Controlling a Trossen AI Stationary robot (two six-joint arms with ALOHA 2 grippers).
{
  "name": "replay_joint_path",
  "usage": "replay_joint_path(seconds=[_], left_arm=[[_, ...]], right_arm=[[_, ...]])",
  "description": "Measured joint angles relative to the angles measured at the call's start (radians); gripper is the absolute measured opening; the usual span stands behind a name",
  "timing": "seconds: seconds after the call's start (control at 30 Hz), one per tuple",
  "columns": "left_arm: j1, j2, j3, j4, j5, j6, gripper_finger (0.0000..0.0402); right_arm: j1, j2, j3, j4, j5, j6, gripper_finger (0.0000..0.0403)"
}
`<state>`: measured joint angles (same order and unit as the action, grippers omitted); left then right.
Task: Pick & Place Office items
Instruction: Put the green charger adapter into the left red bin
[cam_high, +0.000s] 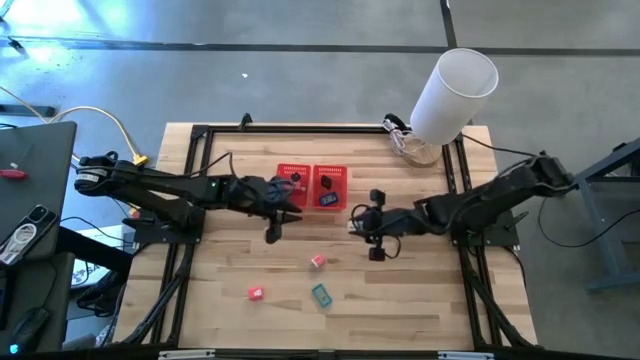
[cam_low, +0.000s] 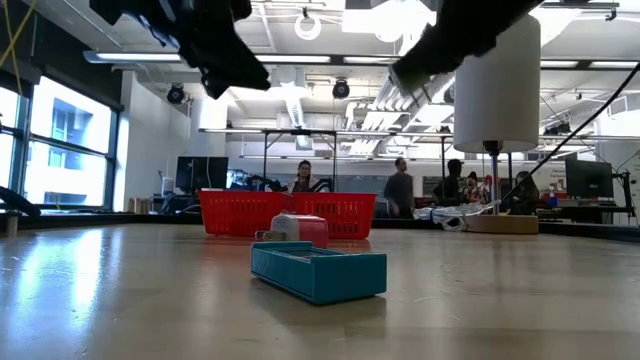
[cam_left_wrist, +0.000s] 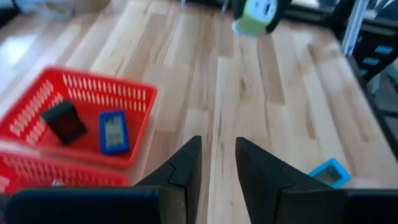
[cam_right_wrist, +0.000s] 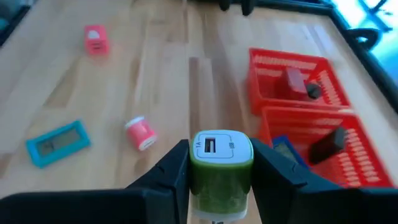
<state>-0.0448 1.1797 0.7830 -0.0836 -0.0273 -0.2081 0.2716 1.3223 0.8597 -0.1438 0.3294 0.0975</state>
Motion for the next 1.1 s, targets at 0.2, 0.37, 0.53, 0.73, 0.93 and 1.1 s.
replay_joint_path(seconds=[0.2, 0.37, 0.53, 0.73, 0.93, 1.1], left_arm=[[-0.009, 0.040, 0.000, -0.074, -0.007, 0.002, 0.0093], [-0.052, 0.086, -0.001, -0.064, 0.015, 0.000, 0.0093], [-0.083, 0.094, -0.001, -0.056, 0.014, -0.043, 0.0093], [-0.090, 0.094, -0.001, -0.057, 0.014, -0.060, 0.0093], [-0.094, 0.094, -0.001, -0.036, 0.004, -0.052, 0.0096], [-0.112, 0.094, -0.001, 0.011, 0.002, -0.008, 0.0138]], right_arm=[[-0.042, 0.031, 0.003, 0.061, -0.073, 0.002, 0.0117], [-0.047, 0.046, 0.004, 0.089, -0.100, -0.008, 0.0117], [-0.048, 0.046, 0.004, 0.098, -0.104, -0.012, 0.0117], [-0.048, 0.046, 0.004, 0.105, -0.105, -0.016, 0.0117], [-0.048, 0.046, 0.004, 0.108, -0.105, -0.016, 0.0117], [-0.047, 0.046, 0.004, 0.107, -0.128, -0.016, 0.0117]])
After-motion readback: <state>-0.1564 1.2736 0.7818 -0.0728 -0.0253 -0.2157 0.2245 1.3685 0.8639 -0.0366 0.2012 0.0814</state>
